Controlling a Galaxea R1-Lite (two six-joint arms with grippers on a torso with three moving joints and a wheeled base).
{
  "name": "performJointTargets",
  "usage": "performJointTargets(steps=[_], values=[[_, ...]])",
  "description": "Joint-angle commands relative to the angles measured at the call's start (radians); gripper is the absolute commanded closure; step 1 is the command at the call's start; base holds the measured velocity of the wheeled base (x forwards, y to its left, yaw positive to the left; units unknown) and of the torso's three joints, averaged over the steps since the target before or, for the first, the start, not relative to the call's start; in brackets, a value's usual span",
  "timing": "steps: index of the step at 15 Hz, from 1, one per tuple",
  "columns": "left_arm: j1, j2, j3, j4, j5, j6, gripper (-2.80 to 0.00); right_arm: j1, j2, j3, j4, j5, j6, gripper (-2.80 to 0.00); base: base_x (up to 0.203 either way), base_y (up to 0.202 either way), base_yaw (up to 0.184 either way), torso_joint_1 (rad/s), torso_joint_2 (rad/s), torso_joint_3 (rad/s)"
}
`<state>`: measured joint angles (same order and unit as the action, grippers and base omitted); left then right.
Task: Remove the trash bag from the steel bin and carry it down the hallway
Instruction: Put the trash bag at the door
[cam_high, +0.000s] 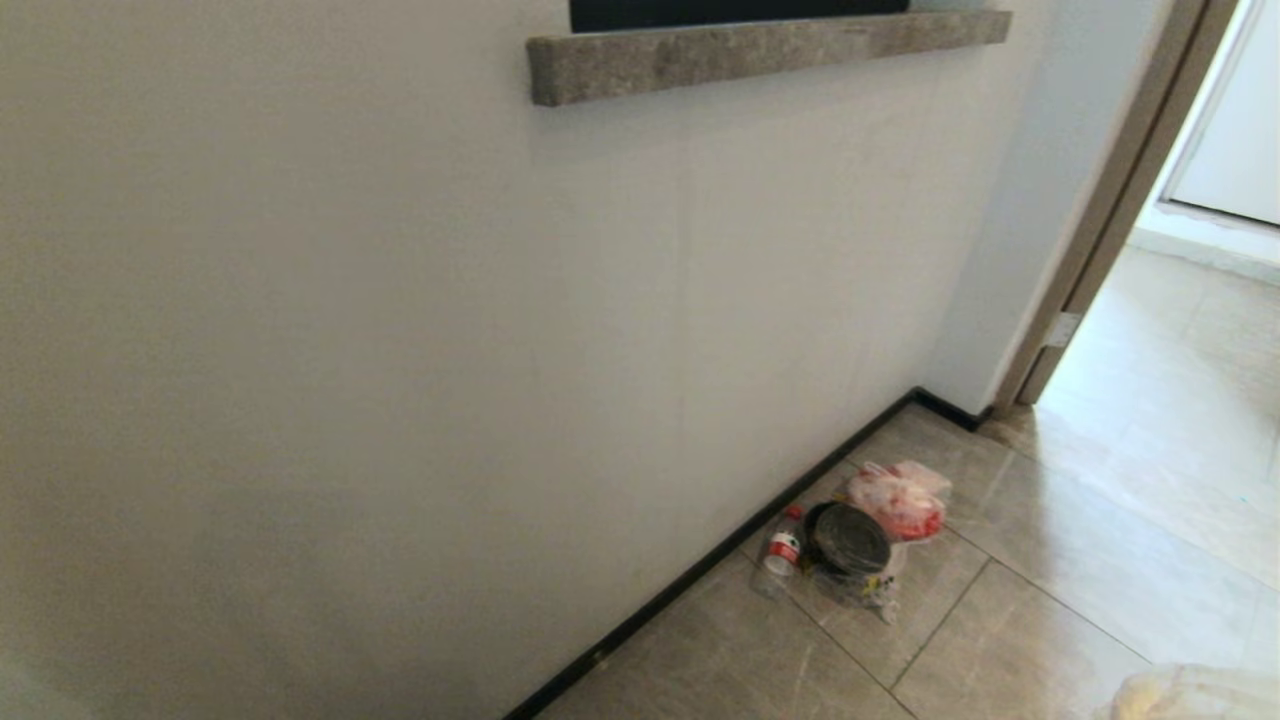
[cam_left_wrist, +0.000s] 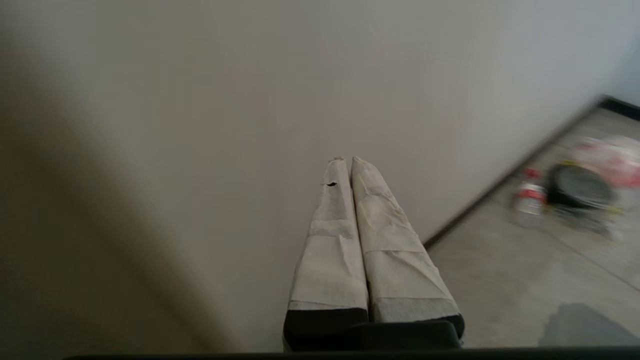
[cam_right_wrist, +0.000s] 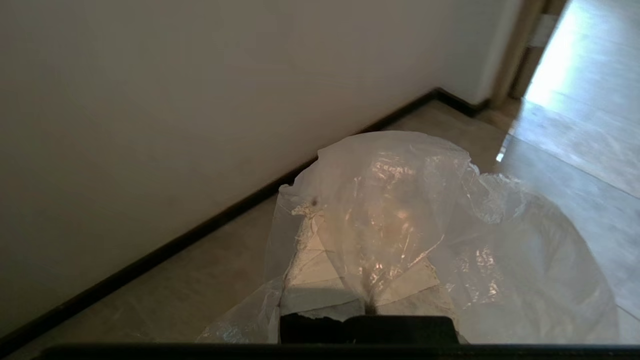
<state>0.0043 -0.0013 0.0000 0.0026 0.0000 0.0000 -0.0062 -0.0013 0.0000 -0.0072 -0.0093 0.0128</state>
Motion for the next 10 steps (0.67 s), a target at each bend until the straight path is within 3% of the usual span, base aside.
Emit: performJointTargets(steps=[1,10], values=[[0.0,0.001,0.003,0.0,0.0,0.0,0.0,0.0,0.0,0.002,0.0,0.0,0.0,0.0,0.001,-0.008,0.177,0.001,0.0,0.003],[0.0,0.001,0.003,0.0,0.0,0.0,0.0,0.0,0.0,0.002,0.0,0.001,0.001,0.0,0.0,-0.009,0.171,0.003,0.0,0.002]])
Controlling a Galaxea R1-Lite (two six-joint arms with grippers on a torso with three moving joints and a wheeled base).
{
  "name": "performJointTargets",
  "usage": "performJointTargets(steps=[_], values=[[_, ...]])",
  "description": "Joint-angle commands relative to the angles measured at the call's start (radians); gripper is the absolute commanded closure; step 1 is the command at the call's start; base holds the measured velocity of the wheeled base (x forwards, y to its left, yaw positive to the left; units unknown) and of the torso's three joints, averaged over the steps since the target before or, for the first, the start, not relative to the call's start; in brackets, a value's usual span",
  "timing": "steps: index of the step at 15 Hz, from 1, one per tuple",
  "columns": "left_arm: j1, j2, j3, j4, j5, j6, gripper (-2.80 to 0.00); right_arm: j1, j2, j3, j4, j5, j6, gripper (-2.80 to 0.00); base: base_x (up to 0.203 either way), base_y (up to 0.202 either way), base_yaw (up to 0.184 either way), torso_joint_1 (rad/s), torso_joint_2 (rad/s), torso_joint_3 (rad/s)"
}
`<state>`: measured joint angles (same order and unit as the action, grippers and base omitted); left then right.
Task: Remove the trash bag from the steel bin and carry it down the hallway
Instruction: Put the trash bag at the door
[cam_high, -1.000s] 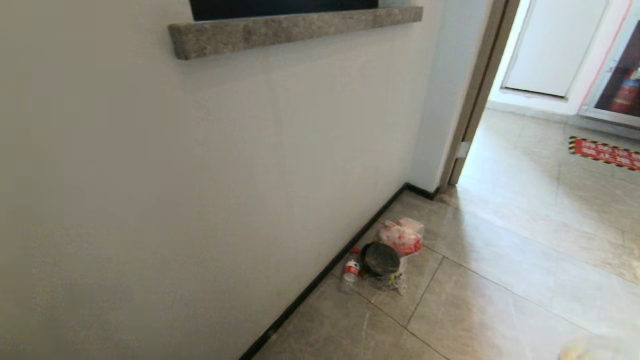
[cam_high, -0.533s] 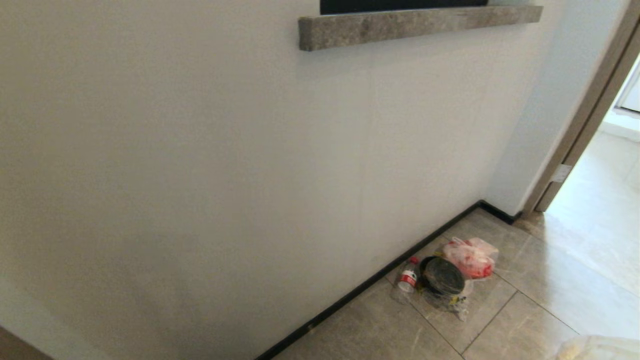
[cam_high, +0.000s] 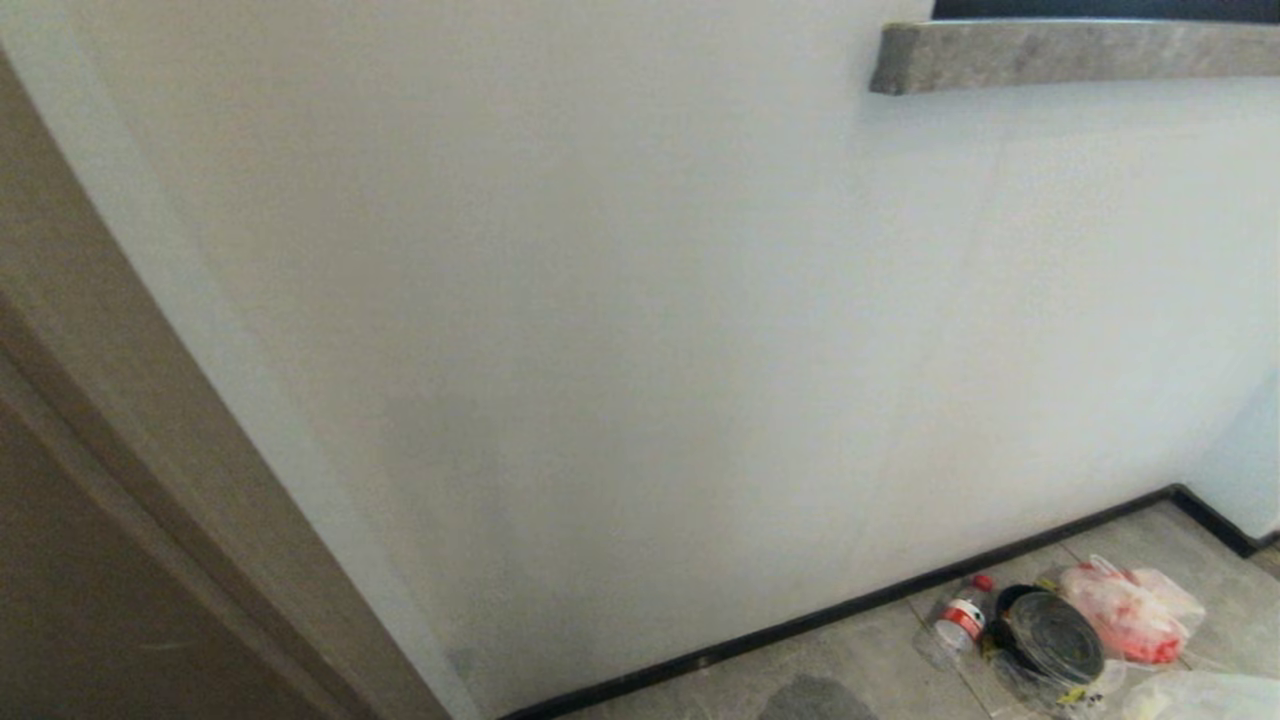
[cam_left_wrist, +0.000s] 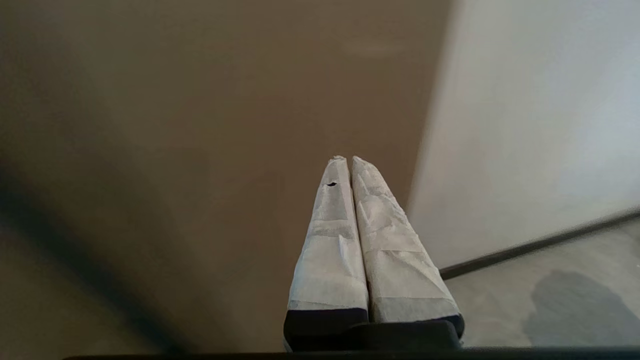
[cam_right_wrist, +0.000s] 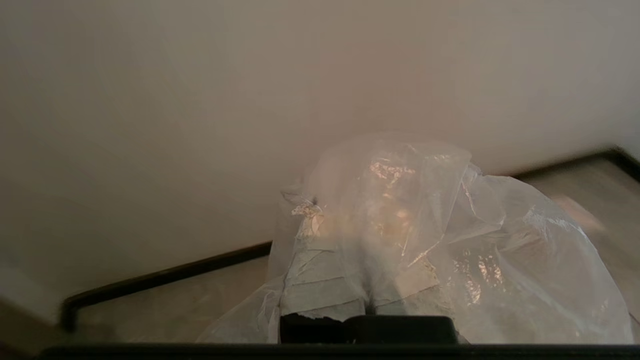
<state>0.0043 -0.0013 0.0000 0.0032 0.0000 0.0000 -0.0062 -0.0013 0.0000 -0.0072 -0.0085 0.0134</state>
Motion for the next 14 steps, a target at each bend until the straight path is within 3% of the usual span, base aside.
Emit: performJointTargets(steps=[1,7,14], values=[[0.0,0.001,0.003,0.0,0.0,0.0,0.0,0.0,0.0,0.002,0.0,-0.001,0.0,0.0,0.0,-0.007,0.172,0.002,0.0,0.002],[0.0,0.001,0.003,0.0,0.0,0.0,0.0,0.0,0.0,0.002,0.003,0.002,-0.001,0.0,0.002,-0.009,0.141,0.002,0.0,0.002],[0.0,0.001,0.003,0.0,0.0,0.0,0.0,0.0,0.0,0.002,0.001,0.002,0.003,0.0,0.0,0.0,0.0,0.0,0.0,0.0]])
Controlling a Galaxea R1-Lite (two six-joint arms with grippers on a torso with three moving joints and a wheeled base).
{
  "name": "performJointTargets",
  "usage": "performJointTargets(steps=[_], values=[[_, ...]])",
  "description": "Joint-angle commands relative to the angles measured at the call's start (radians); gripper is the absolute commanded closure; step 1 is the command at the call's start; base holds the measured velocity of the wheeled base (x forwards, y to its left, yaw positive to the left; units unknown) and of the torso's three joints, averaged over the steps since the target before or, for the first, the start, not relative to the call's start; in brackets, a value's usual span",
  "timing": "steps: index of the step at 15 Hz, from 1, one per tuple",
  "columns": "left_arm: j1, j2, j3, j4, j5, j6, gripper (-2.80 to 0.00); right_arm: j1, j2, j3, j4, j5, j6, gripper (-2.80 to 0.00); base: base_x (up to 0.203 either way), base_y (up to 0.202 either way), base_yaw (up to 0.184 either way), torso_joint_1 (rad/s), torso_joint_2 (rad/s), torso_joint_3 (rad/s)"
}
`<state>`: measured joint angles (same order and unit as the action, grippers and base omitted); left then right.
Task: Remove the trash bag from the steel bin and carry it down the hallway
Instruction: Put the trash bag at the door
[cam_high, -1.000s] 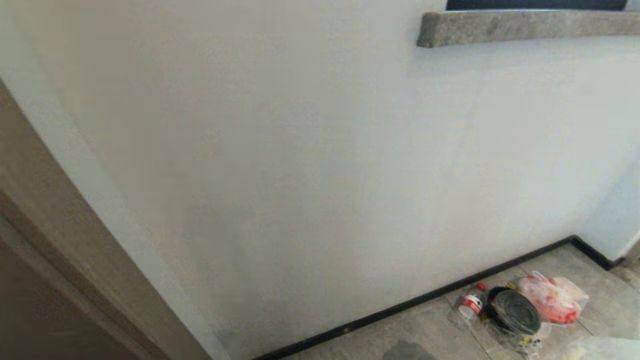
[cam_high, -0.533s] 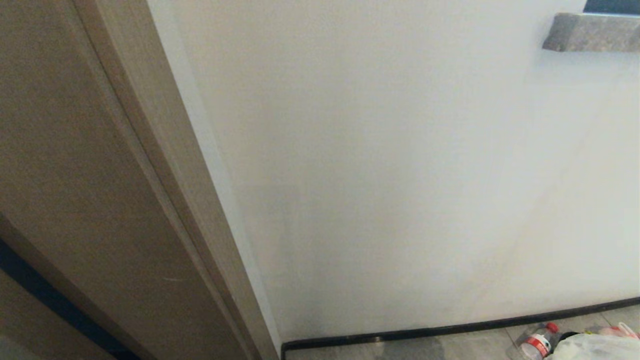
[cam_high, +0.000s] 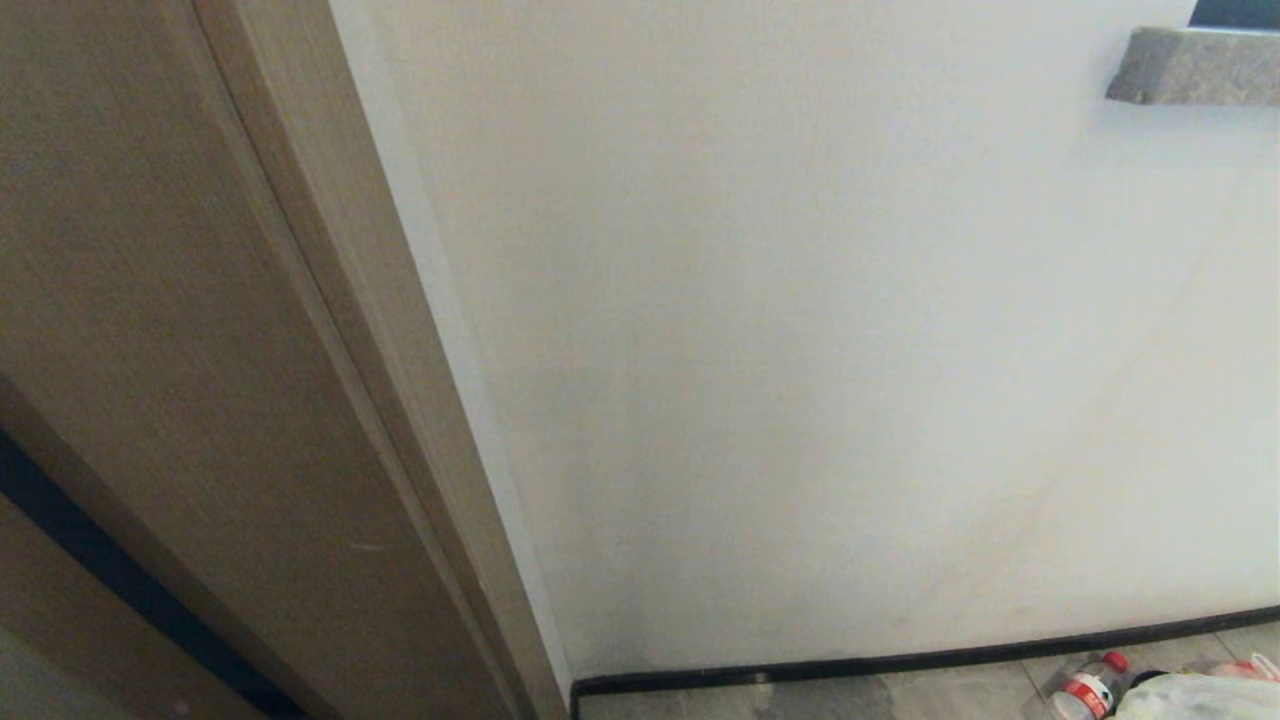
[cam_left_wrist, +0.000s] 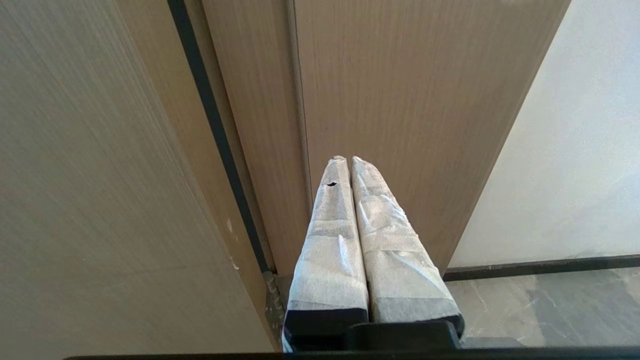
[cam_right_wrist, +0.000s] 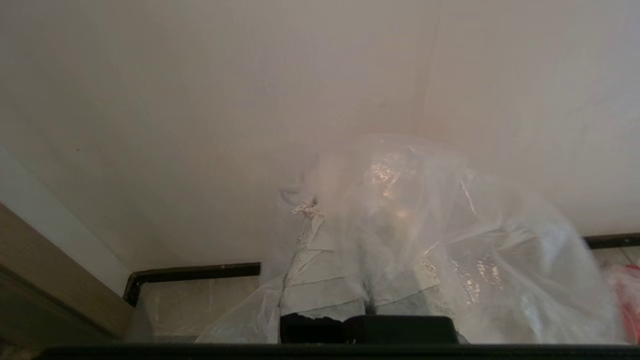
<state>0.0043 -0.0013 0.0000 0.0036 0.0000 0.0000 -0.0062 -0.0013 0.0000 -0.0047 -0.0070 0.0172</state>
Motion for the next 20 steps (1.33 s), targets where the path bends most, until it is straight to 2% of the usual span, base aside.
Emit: performJointTargets(steps=[1,20], values=[[0.0,0.001,0.003,-0.001,0.0,0.0,0.0,0.0,0.0,0.002,-0.002,-0.001,0.003,0.0,0.0,0.0,0.0,0.0,0.0,0.0],[0.0,0.001,0.003,-0.001,0.0,-0.003,0.0,0.0,0.0,0.002,-0.003,-0.002,0.006,0.0,0.0,0.0,0.0,0.0,0.0,-0.015]])
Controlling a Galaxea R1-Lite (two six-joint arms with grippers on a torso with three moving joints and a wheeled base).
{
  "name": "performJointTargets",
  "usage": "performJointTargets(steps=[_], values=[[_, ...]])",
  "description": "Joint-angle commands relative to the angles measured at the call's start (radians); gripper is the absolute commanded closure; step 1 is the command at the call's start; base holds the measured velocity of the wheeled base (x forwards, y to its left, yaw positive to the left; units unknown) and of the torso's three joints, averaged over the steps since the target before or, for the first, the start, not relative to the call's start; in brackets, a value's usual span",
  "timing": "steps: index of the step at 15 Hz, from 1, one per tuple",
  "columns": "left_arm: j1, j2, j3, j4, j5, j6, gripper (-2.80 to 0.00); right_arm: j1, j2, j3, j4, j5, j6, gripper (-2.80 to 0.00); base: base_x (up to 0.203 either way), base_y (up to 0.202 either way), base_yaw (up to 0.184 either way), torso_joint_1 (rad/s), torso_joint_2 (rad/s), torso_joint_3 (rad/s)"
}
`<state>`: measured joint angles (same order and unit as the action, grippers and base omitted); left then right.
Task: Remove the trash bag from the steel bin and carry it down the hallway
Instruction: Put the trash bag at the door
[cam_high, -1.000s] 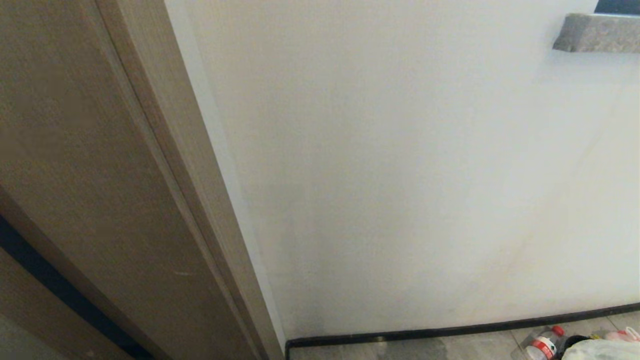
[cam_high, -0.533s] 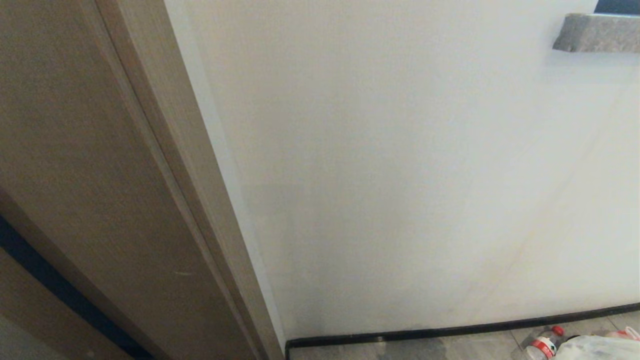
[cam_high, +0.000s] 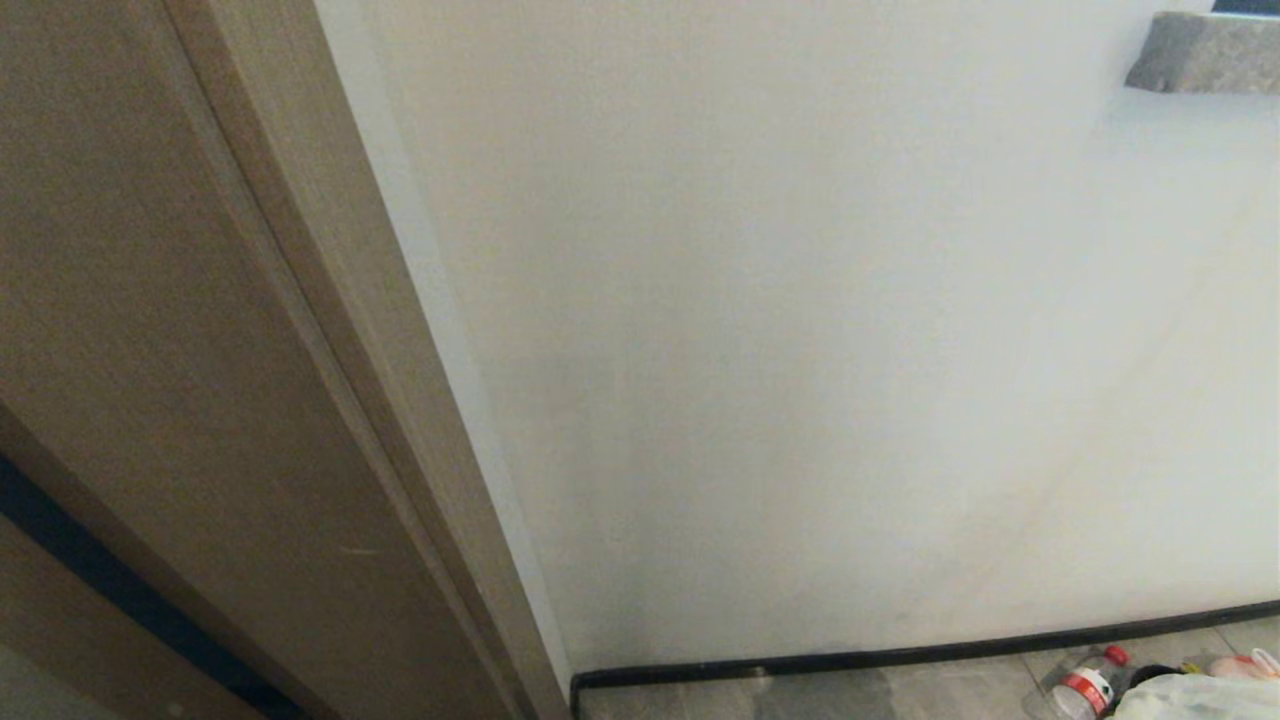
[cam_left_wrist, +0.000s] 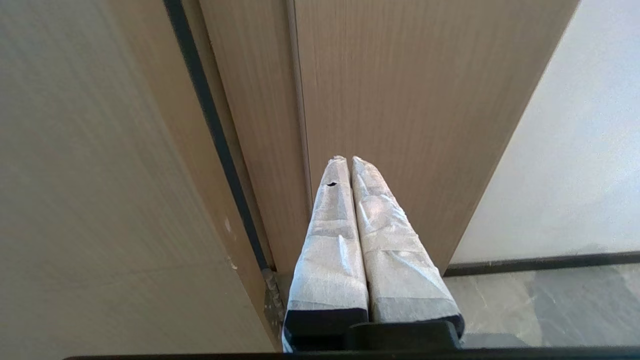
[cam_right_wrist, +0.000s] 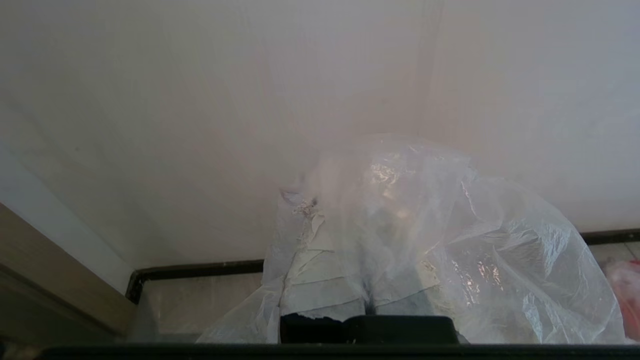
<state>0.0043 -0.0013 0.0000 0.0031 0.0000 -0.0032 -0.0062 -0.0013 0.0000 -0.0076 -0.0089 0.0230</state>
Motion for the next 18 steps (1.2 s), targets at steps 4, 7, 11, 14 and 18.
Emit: performJointTargets(steps=[4,7,11,14,18], values=[[0.0,0.001,0.003,0.0,0.0,-0.001,0.0,0.0,0.0,0.002,0.0,0.0,0.0,0.0,0.0,0.0,0.0,0.003,0.0,-0.182],[0.0,0.001,0.003,0.0,0.0,-0.001,0.0,0.0,0.0,0.002,0.0,0.0,0.0,0.0,0.0,0.0,0.0,0.001,0.0,-0.201],[0.0,0.001,0.002,0.0,0.0,-0.001,0.0,0.0,0.0,0.002,0.0,0.0,0.0,0.0,0.0,0.0,0.0,0.001,0.0,-0.197],[0.0,0.001,0.003,0.0,0.0,-0.001,0.0,0.0,0.0,0.002,0.0,0.0,0.0,0.0,0.0,0.0,0.0,0.001,0.01,-0.202],[0.0,0.001,0.003,0.0,0.0,-0.001,0.0,0.0,0.0,0.002,0.0,0.0,0.0,0.0,0.0,0.0,0.0,0.003,0.0,-0.201]])
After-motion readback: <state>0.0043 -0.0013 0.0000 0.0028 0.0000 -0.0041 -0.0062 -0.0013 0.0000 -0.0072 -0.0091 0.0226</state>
